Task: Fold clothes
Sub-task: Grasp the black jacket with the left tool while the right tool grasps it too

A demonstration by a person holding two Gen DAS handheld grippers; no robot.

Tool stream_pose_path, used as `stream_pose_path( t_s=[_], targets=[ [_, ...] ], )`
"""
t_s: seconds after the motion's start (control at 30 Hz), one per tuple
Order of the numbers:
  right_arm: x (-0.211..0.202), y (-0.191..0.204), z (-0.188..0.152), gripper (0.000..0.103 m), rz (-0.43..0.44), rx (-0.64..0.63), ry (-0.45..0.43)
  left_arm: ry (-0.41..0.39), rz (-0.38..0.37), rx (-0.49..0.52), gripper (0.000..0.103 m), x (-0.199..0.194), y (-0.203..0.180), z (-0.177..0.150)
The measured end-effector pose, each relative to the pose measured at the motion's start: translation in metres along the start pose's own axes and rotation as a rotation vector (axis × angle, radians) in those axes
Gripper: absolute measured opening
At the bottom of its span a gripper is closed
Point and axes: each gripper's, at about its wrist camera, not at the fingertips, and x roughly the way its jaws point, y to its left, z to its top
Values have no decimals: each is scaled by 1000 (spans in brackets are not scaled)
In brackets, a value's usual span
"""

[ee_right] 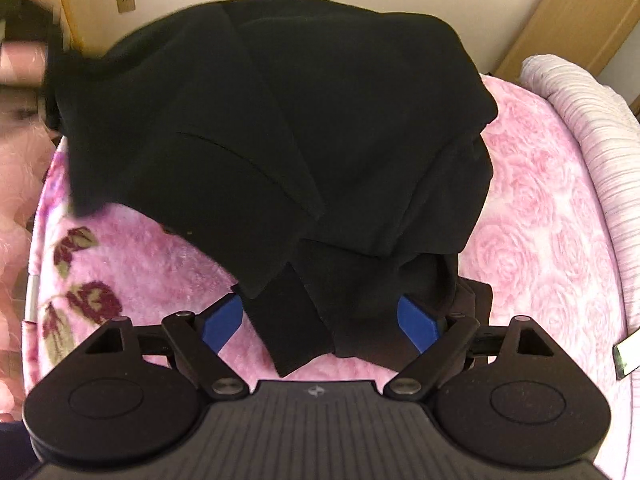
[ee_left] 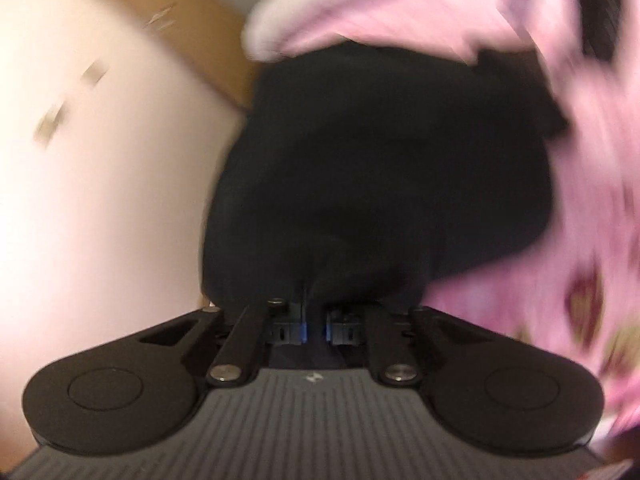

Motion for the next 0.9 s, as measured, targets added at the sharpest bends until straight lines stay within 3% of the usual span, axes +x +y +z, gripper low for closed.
stream_pose_path(
  t_s=[0.07, 0.23, 0.33, 0.53, 0.6, 0.63, 0.67, 0.73, 0.9],
  targets=[
    [4, 2, 4, 88, 1, -22, -10, -18, -33, -231, 7, -2, 46, 11],
    [13, 6, 13, 88, 5, -78, -36, -13, -34, -500, 7, 21, 127, 23],
    [22, 11, 16, 88, -22, -152, -46, -14, -43, -510, 7, 34, 146, 28],
    [42, 10, 22, 86, -196, -267, -126, -9, -56, -458, 7, 42, 145, 29],
    [51, 5, 28, 69, -220, -294, -148, -3, -55, -440, 7, 44, 142, 30],
    [52, 2, 31, 52, -223, -299, -154, -1, -56, -425, 7, 46, 139, 30],
    [52, -2, 35, 44, -223, -301, -159, -2, -56, -405, 7, 45, 137, 30],
    [50, -9, 41, 1, -225, -296, -173, -11, -56, -369, 7, 42, 135, 31],
    [-4, -34, 52, 0, -334, -200, -254, -95, -29, -307, 6, 16, 137, 51]
  ],
)
